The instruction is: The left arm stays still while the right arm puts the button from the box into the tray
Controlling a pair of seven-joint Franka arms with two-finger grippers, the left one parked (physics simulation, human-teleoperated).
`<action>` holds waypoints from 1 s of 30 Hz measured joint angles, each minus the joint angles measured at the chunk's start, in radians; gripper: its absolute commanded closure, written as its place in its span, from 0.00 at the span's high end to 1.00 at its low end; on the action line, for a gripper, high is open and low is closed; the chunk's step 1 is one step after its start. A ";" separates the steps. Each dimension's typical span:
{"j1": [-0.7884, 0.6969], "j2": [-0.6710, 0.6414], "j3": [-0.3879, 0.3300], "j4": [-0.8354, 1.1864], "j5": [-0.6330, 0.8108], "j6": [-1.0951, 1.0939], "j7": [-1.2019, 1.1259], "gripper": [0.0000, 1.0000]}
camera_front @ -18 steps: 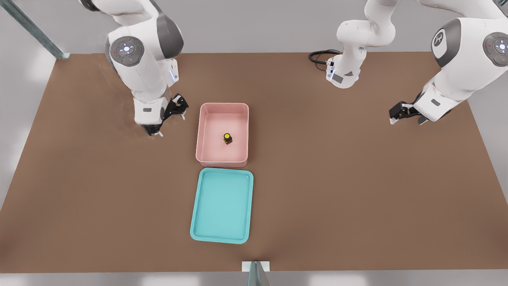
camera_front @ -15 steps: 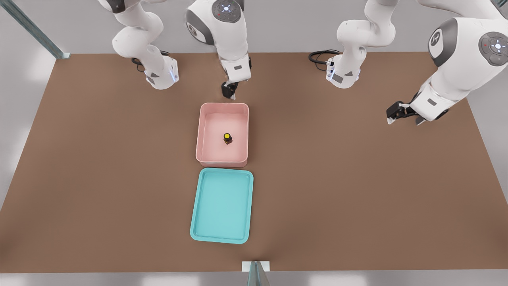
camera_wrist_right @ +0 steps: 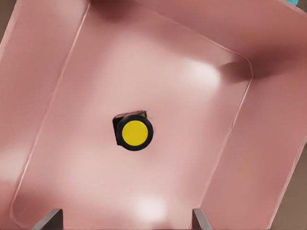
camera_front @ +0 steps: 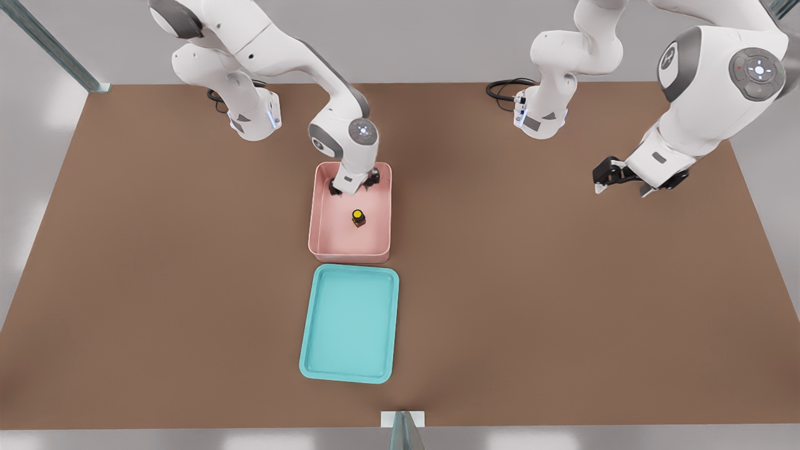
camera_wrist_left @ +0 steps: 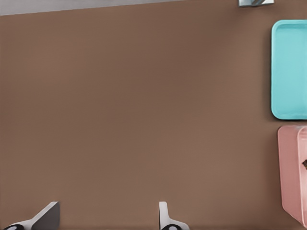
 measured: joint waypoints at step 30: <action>-0.006 0.143 -0.092 -0.098 -0.291 0.441 0.498 0.76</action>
